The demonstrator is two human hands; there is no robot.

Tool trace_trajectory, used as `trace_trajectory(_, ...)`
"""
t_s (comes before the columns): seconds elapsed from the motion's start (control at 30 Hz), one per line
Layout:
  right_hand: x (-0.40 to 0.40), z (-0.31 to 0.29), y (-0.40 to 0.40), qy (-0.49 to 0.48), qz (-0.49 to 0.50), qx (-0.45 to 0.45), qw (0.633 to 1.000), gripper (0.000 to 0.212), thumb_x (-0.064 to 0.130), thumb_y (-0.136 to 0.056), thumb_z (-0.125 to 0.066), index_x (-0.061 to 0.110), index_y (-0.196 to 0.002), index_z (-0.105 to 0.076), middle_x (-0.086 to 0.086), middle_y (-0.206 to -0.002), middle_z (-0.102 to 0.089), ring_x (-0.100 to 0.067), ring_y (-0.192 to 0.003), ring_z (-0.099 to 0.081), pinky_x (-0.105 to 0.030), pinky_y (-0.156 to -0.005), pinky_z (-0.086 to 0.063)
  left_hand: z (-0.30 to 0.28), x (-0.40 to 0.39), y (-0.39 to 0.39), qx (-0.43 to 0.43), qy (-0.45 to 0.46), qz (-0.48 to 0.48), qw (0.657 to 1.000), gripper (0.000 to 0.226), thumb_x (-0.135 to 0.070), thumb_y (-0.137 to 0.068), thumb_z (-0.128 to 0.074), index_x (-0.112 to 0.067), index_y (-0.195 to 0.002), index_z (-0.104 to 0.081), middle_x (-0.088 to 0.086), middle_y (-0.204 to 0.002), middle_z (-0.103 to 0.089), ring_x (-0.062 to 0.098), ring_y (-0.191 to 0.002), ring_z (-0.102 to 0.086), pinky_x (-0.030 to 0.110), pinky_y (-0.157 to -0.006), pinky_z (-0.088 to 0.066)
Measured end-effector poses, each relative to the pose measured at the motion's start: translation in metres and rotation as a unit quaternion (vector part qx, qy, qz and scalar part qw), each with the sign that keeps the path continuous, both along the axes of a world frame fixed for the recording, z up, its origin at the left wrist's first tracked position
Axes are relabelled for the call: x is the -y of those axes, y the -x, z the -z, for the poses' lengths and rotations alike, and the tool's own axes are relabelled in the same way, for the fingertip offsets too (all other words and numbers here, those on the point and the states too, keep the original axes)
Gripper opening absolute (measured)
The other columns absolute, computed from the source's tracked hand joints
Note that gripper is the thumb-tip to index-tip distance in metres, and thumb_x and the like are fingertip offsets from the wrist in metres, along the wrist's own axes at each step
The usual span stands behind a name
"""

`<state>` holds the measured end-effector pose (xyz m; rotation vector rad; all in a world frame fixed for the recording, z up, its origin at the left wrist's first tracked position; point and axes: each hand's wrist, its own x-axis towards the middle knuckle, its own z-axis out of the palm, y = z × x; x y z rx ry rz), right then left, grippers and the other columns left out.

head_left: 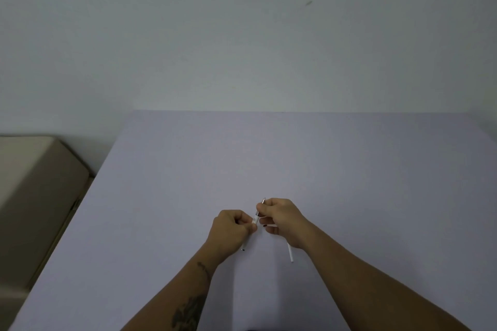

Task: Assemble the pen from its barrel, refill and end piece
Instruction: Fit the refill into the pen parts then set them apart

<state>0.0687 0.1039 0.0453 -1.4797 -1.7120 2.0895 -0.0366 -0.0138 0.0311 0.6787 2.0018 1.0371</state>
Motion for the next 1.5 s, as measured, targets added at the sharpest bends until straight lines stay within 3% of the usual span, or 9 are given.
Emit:
trace_trajectory(0.1,0.002,0.0,0.001,-0.016,0.012,-0.003,1.0,0.013,0.017,-0.091,-0.062,0.012,-0.08,-0.069,-0.001,-0.077,-0.069,-0.013,-0.072,-0.062,-0.027,-0.065,-0.051,-0.001,0.0,-0.002,0.0,0.001,0.004,1.0,0.007,-0.013,-0.082,-0.073,-0.014,-0.075,-0.076,0.0,-0.067,-0.067,0.015,-0.065,-0.059,0.04,-0.075,-0.058)
trace_trajectory(0.27,0.004,-0.009,-0.001,0.018,-0.003,-0.008,1.0,0.026,0.007,-0.098,-0.049,0.013,-0.09,-0.073,-0.005,-0.094,-0.071,-0.016,-0.088,-0.068,-0.027,-0.07,-0.053,-0.001,0.003,-0.004,-0.004,-0.005,0.012,1.0,0.005,-0.012,-0.083,-0.072,-0.011,-0.08,-0.076,0.0,-0.068,-0.066,0.017,-0.067,-0.059,0.043,-0.078,-0.058)
trace_trajectory(0.4,0.006,-0.008,-0.005,0.03,-0.014,-0.017,0.999,0.019,0.015,-0.096,-0.057,0.016,-0.104,-0.073,-0.003,-0.099,-0.072,-0.018,-0.095,-0.068,-0.03,-0.075,-0.051,-0.001,0.007,-0.005,-0.01,-0.007,0.009,1.0,0.005,-0.011,-0.084,-0.071,-0.01,-0.081,-0.076,0.002,-0.07,-0.067,0.018,-0.068,-0.059,0.042,-0.078,-0.057)
trace_trajectory(0.57,0.013,-0.002,-0.003,-0.01,0.008,0.009,1.0,0.011,0.021,-0.091,-0.064,0.014,-0.084,-0.069,-0.003,-0.09,-0.072,-0.015,-0.086,-0.066,-0.029,-0.072,-0.05,0.0,0.011,-0.007,-0.009,-0.006,0.006,1.0,0.005,-0.012,-0.083,-0.072,-0.011,-0.081,-0.076,0.002,-0.07,-0.068,0.016,-0.065,-0.058,0.037,-0.073,-0.056)
trace_trajectory(0.77,0.014,-0.011,-0.002,0.019,-0.012,-0.003,1.0,0.023,0.008,-0.099,-0.052,0.013,-0.096,-0.074,-0.006,-0.101,-0.071,-0.016,-0.094,-0.068,-0.029,-0.074,-0.053,0.001,0.016,-0.006,-0.011,-0.008,0.005,1.0,0.006,-0.012,-0.084,-0.071,-0.011,-0.081,-0.076,0.0,-0.068,-0.066,0.015,-0.065,-0.057,0.033,-0.07,-0.054)
trace_trajectory(0.9,0.016,-0.011,-0.004,0.03,-0.01,-0.016,0.999,0.015,0.014,-0.093,-0.063,0.015,-0.107,-0.071,-0.004,-0.099,-0.072,-0.019,-0.095,-0.068,-0.033,-0.078,-0.052,-0.001,0.017,-0.004,-0.017,-0.011,0.002,1.0,0.006,-0.012,-0.084,-0.071,-0.012,-0.08,-0.075,0.0,-0.067,-0.065,0.014,-0.063,-0.056,0.031,-0.067,-0.053)
trace_trajectory(1.1,0.02,-0.007,-0.002,-0.031,0.011,0.013,0.999,0.012,0.019,-0.091,-0.064,0.013,-0.083,-0.07,-0.004,-0.088,-0.071,-0.014,-0.082,-0.066,-0.027,-0.068,-0.05,0.0,0.019,-0.004,-0.02,-0.007,-0.004,1.0,0.006,-0.013,-0.082,-0.073,-0.013,-0.077,-0.075,-0.003,-0.064,-0.064,0.011,-0.057,-0.055,0.025,-0.058,-0.05)
trace_trajectory(1.33,0.018,-0.014,-0.004,0.018,0.011,-0.014,1.0,0.015,0.015,-0.095,-0.059,0.016,-0.103,-0.072,-0.005,-0.102,-0.072,-0.02,-0.098,-0.069,-0.031,-0.074,-0.052,-0.001,0.015,-0.003,-0.023,-0.013,0.003,1.0,0.006,-0.014,-0.083,-0.071,-0.012,-0.079,-0.075,0.0,-0.066,-0.065,0.012,-0.058,-0.056,0.025,-0.057,-0.051)
trace_trajectory(1.5,0.018,-0.011,-0.004,0.005,0.011,0.011,1.0,0.012,0.024,-0.091,-0.064,0.013,-0.095,-0.07,-0.003,-0.094,-0.07,-0.017,-0.088,-0.066,-0.032,-0.074,-0.051,-0.001,0.015,-0.004,-0.02,-0.015,0.0,1.0,0.005,-0.013,-0.082,-0.071,-0.011,-0.079,-0.075,0.0,-0.065,-0.064,0.013,-0.058,-0.056,0.026,-0.058,-0.052)
